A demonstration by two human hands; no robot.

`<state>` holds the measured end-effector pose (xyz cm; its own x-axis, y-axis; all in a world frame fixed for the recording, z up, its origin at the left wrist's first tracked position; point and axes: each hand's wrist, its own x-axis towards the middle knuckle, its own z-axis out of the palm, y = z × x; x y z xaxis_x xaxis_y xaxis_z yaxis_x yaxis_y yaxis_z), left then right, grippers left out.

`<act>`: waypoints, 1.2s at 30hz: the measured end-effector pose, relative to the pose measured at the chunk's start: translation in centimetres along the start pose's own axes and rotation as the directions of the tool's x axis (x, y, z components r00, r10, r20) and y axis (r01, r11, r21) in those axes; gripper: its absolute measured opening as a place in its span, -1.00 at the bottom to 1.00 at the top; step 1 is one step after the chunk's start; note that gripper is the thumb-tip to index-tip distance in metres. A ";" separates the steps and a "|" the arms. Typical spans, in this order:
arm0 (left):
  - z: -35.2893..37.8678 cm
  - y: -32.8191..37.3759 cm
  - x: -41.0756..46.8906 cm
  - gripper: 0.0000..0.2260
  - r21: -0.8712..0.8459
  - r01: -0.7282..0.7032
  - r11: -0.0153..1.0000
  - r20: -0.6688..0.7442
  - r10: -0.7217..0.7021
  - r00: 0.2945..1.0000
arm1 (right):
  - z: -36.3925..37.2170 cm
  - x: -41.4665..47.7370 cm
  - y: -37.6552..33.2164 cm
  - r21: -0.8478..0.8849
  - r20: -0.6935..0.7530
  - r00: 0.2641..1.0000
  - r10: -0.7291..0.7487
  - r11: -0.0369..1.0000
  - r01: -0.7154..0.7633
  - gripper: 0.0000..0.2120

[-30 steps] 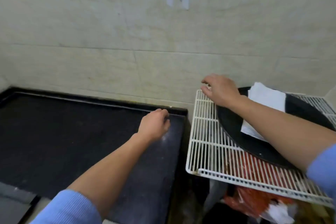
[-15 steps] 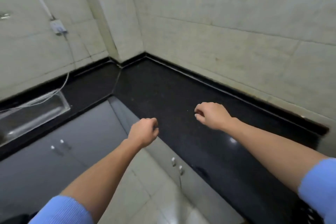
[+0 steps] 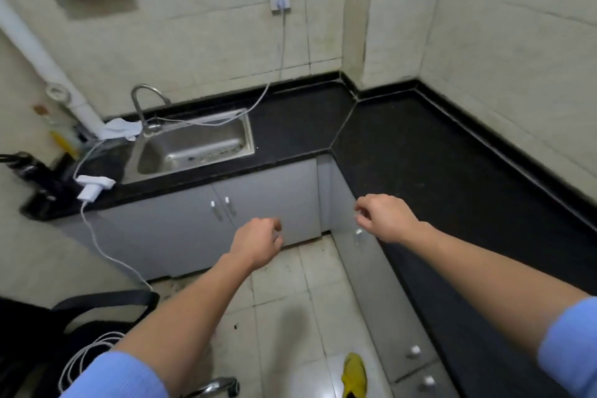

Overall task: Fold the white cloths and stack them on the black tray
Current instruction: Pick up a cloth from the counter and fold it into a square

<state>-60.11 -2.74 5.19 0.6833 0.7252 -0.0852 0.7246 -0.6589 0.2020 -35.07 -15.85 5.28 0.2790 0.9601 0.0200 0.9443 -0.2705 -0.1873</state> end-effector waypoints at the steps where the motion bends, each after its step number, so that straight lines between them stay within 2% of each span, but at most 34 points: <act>1: -0.3 -1.1 1.2 -0.73 -0.002 0.036 0.999 -0.005 -0.036 0.999 | 0.3 2.4 -0.1 0.011 0.007 1.000 -0.015 1.000 0.015 -0.72; 8: -3.0 -7.8 8.7 -0.76 -0.077 0.261 0.962 -0.025 -0.263 0.964 | 1.1 17.7 -2.9 0.036 0.043 0.982 -0.182 0.983 0.181 -0.70; 17: -3.2 -20.7 12.5 -0.75 -0.109 0.488 0.866 0.021 -0.489 0.872 | 5.7 33.1 -13.0 0.095 0.176 0.898 -0.403 0.915 0.392 -0.68; 22: -4.8 -29.3 16.7 -0.76 -0.139 0.542 0.829 0.012 -0.546 0.838 | 7.0 41.0 -18.7 0.079 0.184 0.873 -0.452 0.892 0.445 -0.75; 28: -8.2 -36.9 22.1 -0.86 -0.170 0.537 0.826 -0.030 -0.549 0.835 | 6.7 49.3 -23.8 0.101 0.184 0.876 -0.446 0.895 0.435 -0.73; 31: -8.3 -39.7 24.3 -0.84 -0.192 0.539 0.820 -0.023 -0.553 0.833 | 7.4 53.0 -25.2 0.091 0.209 0.866 -0.454 0.891 0.445 -0.74; 36: -8.3 -44.3 27.7 -0.85 -0.227 0.574 0.786 0.003 -0.589 0.808 | 9.5 59.9 -28.2 0.067 0.275 0.812 -0.515 0.853 0.518 -0.76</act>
<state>-74.01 48.24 2.01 0.1256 0.9735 -0.1911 0.9416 -0.0564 0.3318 -46.66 49.99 2.47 -0.3079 0.9383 -0.1578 0.9380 0.2715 -0.2157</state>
